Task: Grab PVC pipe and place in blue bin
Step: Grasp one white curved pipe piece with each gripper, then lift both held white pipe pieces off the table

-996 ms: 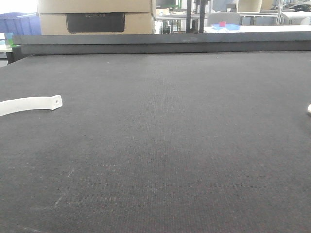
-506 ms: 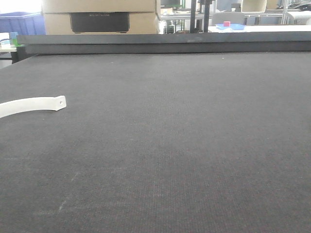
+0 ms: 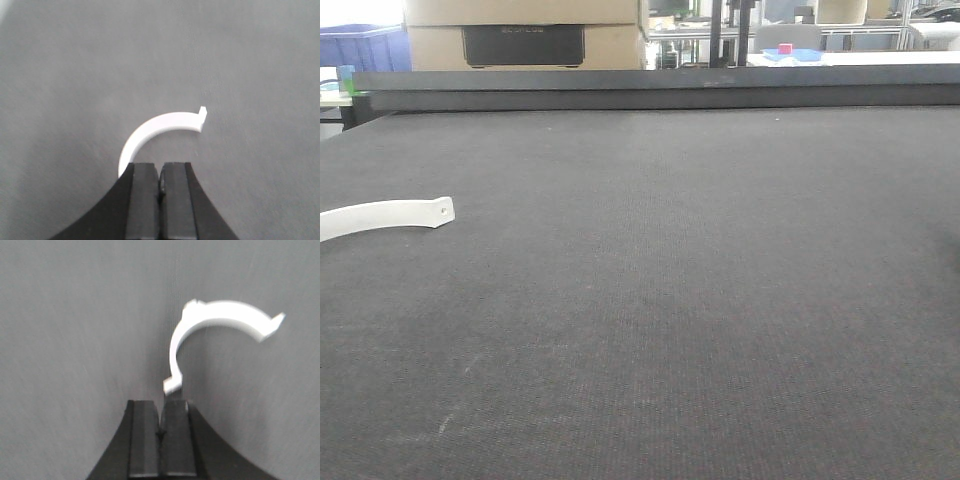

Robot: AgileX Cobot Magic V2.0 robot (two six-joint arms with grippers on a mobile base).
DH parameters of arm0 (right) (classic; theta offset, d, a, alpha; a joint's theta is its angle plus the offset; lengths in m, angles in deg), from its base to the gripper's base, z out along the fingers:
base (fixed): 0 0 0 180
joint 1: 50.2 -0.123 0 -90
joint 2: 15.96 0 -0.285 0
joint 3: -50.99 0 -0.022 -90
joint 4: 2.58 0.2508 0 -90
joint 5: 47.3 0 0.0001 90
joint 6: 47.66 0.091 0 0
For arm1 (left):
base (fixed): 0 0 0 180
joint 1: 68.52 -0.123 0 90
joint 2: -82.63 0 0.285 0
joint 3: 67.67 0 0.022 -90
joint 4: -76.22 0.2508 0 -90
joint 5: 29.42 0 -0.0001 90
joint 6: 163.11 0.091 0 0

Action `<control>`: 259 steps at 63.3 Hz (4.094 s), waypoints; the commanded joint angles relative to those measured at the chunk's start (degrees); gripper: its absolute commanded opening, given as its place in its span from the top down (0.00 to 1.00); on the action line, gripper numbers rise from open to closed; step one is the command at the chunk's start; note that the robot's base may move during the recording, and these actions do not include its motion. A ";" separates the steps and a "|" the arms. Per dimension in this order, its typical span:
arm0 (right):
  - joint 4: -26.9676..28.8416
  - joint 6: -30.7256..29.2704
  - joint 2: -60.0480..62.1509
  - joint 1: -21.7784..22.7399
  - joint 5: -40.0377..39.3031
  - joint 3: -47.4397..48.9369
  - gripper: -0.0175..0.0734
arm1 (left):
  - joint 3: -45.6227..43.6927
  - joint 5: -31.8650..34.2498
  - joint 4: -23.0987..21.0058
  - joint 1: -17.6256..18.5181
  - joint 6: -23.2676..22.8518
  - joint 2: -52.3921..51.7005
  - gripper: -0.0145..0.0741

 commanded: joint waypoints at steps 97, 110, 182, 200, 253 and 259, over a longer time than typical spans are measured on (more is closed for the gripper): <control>-0.55 0.16 -45.16 2.52 8.74 23.78 0.66 | -0.50 -11.64 -8.05 0.26 -0.42 7.37 0.96; -0.55 0.16 -45.03 2.52 9.22 23.78 0.99 | -0.70 -11.83 -7.59 0.26 -8.89 8.57 0.96; -0.55 0.16 -25.89 -3.60 11.38 23.66 0.99 | -20.96 -20.48 5.41 -2.69 -13.57 42.89 0.53; -0.55 0.16 -25.89 -3.60 11.04 23.66 0.99 | -20.96 -19.13 5.17 -2.69 -16.74 47.80 0.54; -0.55 0.04 -16.86 -3.60 11.26 23.77 0.99 | -21.27 -26.20 3.85 -0.12 -12.88 36.96 0.96; -0.55 -1.69 -12.85 -3.60 8.45 22.98 0.99 | -20.91 -24.54 2.31 2.25 -12.88 31.47 0.96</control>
